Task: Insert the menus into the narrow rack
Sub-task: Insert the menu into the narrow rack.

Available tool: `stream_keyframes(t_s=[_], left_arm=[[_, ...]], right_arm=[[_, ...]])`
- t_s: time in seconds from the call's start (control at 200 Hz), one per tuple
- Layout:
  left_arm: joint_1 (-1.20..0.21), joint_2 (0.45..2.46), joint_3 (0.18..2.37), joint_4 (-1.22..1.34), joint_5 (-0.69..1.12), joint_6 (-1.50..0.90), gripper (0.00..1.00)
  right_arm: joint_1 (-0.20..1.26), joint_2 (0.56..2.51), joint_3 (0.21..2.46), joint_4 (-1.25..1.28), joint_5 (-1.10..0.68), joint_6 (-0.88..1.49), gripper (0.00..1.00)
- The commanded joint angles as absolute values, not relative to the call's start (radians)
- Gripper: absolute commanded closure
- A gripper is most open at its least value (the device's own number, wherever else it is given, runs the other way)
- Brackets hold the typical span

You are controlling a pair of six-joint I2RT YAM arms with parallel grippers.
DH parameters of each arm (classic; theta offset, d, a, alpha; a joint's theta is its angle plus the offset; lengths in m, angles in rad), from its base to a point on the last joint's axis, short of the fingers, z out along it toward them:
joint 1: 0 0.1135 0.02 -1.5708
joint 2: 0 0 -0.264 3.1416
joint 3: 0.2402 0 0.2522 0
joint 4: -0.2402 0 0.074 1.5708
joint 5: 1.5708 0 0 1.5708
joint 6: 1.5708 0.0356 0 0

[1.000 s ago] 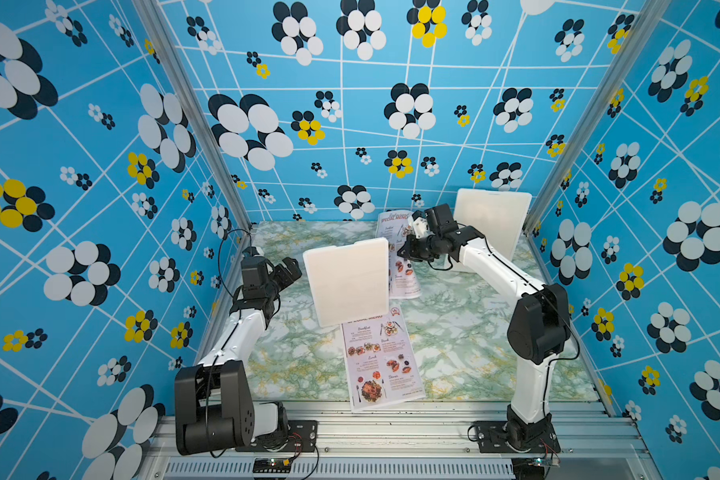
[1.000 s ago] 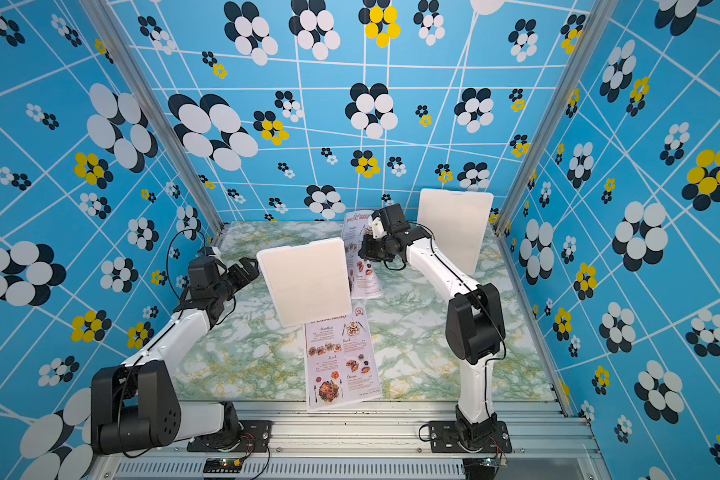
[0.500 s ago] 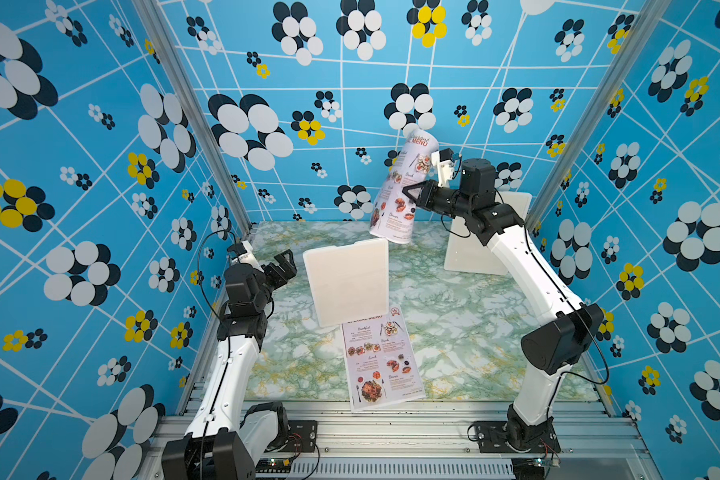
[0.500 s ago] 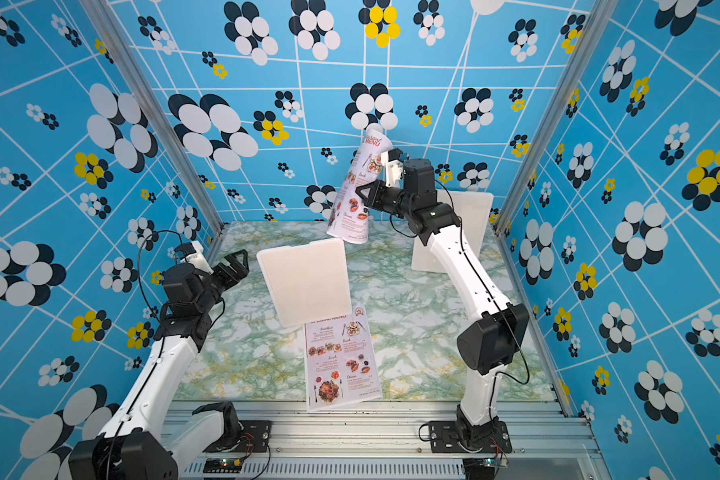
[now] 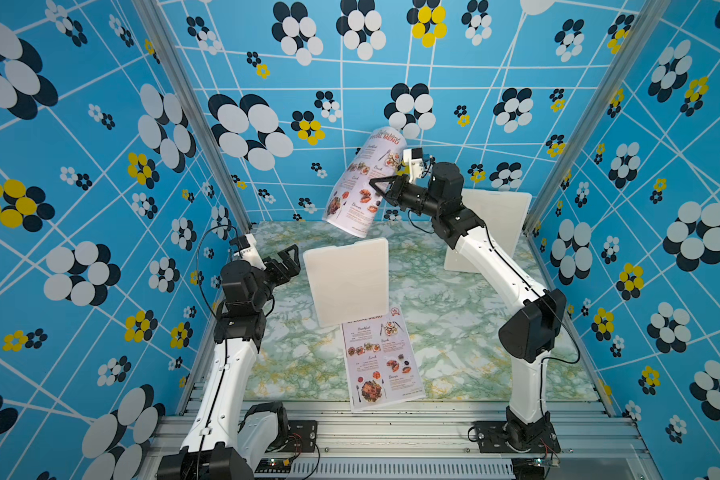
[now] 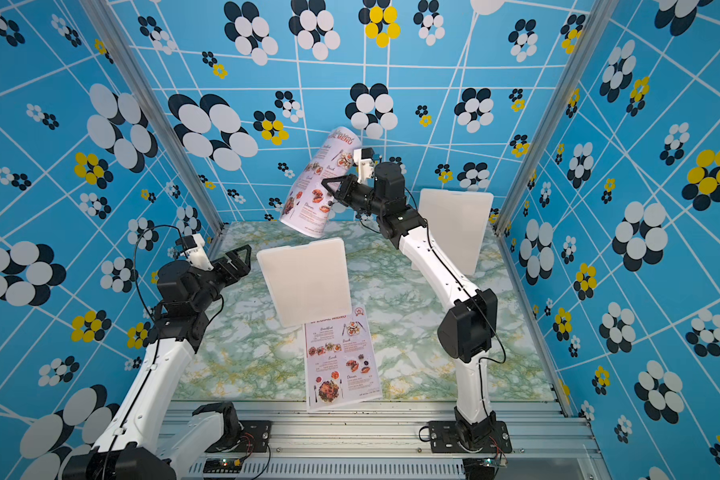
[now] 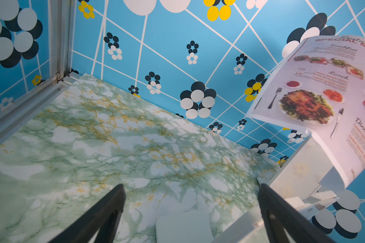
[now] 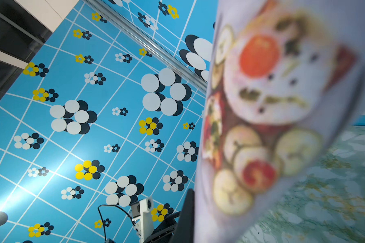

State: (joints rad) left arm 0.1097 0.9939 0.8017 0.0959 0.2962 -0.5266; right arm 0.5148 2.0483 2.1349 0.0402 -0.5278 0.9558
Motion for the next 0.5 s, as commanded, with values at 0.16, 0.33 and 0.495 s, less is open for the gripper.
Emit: stream_keyframes(t_s=[0.16, 0.33, 0.495], left_arm=[[0.092, 1.027, 0.877, 0.067, 0.305, -0.470, 0.01], [0.075, 1.088, 0.936, 0.076, 0.299, -0.444, 0.01], [0.076, 1.174, 1.002, 0.111, 0.356, -0.481, 0.01]], right_arm=[[0.560, 2.053, 2.183, 0.037, -0.474, 0.996, 0.96], [0.582, 2.040, 2.197, -0.023, -0.434, 0.966, 0.93], [0.584, 2.033, 2.194, -0.016, -0.451, 0.951, 0.94]])
